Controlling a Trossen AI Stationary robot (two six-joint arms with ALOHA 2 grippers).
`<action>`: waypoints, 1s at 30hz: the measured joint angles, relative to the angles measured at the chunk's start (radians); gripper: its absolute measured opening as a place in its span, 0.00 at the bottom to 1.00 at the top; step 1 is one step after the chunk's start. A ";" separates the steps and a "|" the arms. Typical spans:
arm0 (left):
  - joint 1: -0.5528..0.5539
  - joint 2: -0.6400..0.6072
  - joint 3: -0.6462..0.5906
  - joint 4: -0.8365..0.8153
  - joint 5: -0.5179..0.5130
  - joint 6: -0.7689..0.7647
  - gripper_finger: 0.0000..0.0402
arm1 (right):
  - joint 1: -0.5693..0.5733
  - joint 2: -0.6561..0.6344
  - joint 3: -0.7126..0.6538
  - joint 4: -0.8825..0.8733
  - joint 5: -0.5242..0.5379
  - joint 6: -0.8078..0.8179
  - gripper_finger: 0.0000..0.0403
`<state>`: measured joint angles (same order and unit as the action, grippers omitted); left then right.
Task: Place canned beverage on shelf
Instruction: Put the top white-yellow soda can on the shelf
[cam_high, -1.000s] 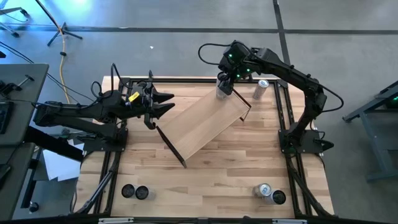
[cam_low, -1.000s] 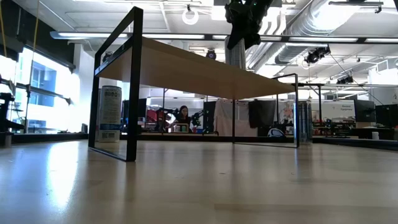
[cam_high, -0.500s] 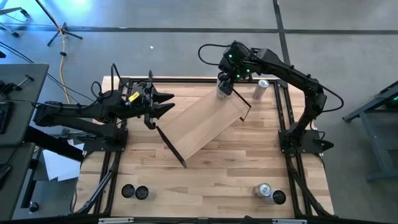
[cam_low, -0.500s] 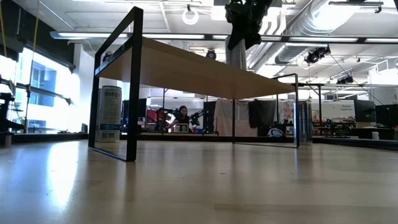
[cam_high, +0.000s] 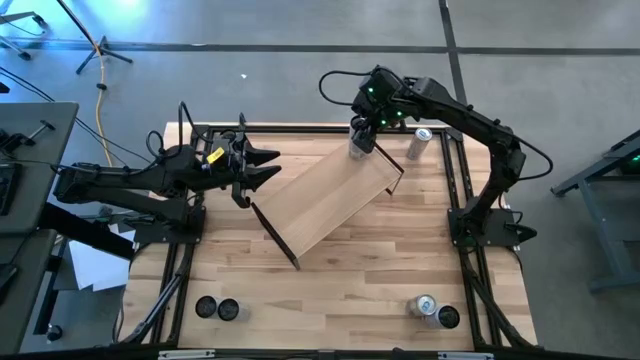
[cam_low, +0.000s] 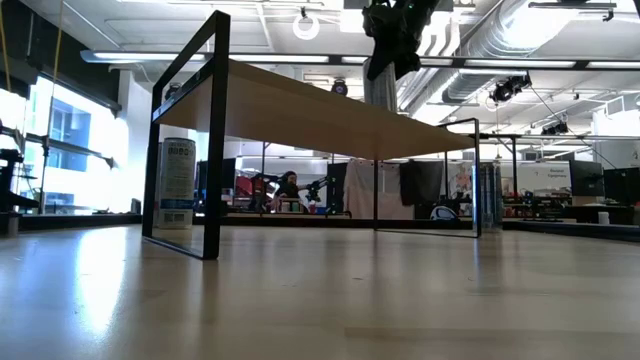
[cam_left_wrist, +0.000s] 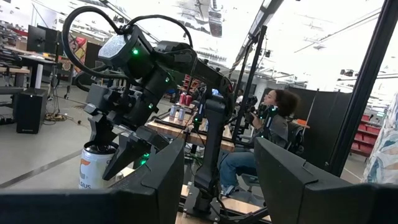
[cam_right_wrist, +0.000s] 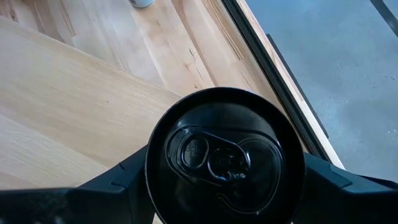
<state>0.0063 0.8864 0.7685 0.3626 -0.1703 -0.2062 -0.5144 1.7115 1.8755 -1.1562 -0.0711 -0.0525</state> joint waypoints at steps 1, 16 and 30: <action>0.000 0.000 0.000 0.000 0.000 0.000 0.42 | 0.000 0.000 0.000 -0.001 0.000 0.000 0.66; 0.000 0.000 0.000 0.000 0.000 0.000 0.42 | 0.000 0.000 0.000 -0.018 0.000 0.011 0.77; 0.000 0.000 0.000 0.001 0.000 0.000 0.42 | -0.003 -0.031 0.002 -0.109 0.007 0.002 0.77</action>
<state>0.0061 0.8864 0.7685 0.3634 -0.1703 -0.2058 -0.5171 1.6802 1.8774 -1.2654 -0.0643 -0.0502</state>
